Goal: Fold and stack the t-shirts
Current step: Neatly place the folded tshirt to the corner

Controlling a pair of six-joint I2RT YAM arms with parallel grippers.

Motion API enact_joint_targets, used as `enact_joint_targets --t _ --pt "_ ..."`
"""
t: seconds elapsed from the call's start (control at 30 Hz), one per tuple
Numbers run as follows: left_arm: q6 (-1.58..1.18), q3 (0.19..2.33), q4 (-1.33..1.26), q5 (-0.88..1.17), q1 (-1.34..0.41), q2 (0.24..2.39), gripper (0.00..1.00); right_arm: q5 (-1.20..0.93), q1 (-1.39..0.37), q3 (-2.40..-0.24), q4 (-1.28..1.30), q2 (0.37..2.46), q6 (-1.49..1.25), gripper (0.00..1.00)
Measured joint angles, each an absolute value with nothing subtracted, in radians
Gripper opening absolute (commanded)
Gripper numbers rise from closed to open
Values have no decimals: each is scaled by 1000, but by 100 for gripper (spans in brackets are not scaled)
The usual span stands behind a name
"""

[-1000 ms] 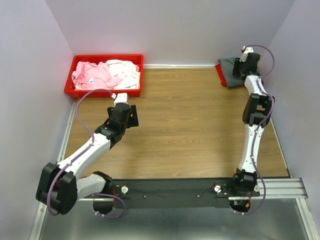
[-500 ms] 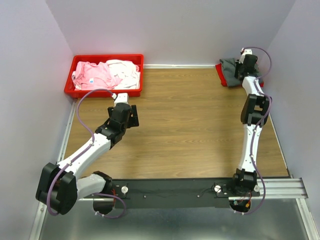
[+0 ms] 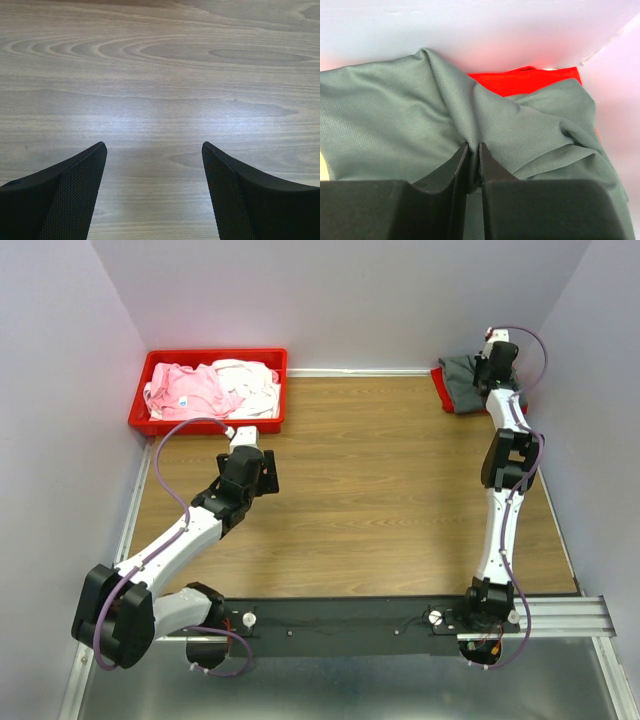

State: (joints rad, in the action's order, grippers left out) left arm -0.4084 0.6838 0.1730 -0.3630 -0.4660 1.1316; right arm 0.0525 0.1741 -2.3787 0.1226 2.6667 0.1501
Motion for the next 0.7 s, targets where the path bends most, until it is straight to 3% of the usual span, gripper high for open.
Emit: enact_joint_targets --t 0.07,0.17,0.23,0.37,0.7 --pt "-408 684 173 -363 -467 1132 85 59 174 -2381 123 2667 152 28" --pt "-408 684 173 -363 -467 1132 85 62 174 -2381 123 2667 157 25" --pt "-408 684 172 -363 -468 1132 85 62 174 -2381 123 2667 159 13" --pt "-408 684 172 -363 -470 1132 85 63 175 -2381 123 2667 159 1" --pt "-408 682 165 -363 -474 1133 84 88 182 -2394 120 2674 167 1"
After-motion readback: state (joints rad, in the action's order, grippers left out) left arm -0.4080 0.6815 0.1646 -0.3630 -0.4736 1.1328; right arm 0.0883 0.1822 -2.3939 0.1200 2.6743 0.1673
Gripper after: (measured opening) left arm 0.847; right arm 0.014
